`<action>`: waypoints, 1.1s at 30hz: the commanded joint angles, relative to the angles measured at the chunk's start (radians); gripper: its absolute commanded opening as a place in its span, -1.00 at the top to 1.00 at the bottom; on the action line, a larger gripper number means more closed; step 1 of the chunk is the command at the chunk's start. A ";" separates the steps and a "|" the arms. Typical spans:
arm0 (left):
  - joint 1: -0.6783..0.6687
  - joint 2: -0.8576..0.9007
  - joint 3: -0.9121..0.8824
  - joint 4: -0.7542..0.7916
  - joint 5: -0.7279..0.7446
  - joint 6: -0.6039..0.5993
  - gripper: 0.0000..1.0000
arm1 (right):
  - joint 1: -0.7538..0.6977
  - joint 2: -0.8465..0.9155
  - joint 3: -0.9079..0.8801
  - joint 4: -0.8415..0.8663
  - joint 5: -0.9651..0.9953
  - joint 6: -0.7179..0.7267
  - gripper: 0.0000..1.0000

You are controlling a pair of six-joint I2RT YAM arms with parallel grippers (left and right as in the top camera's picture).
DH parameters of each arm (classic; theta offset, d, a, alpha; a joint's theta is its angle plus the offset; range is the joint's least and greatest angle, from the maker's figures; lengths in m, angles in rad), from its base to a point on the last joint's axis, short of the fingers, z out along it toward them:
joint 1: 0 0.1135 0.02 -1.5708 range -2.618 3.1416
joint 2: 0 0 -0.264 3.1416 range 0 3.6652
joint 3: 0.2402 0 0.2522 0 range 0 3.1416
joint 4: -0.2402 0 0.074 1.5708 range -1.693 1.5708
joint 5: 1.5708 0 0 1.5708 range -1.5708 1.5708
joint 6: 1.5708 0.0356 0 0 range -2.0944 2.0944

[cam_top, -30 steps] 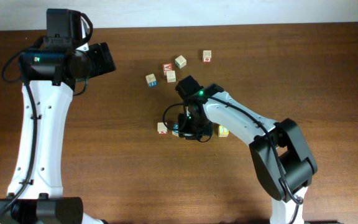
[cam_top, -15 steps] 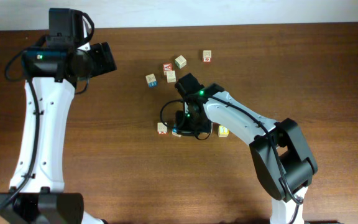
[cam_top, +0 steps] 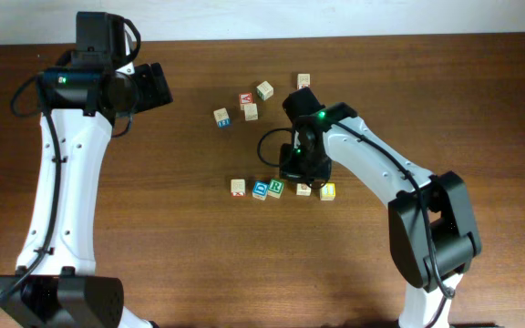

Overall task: Rotate 5 blocks
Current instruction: 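Lower the right gripper onto the row and push the blocks together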

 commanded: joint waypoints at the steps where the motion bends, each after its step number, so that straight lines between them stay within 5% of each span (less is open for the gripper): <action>1: 0.002 0.009 -0.004 0.003 0.001 -0.009 -0.64 | 0.010 0.043 0.016 0.012 0.009 0.014 0.92; 33: 0.002 0.009 -0.004 0.003 0.001 -0.009 -0.64 | 0.067 0.090 0.082 0.027 -0.058 -0.002 0.91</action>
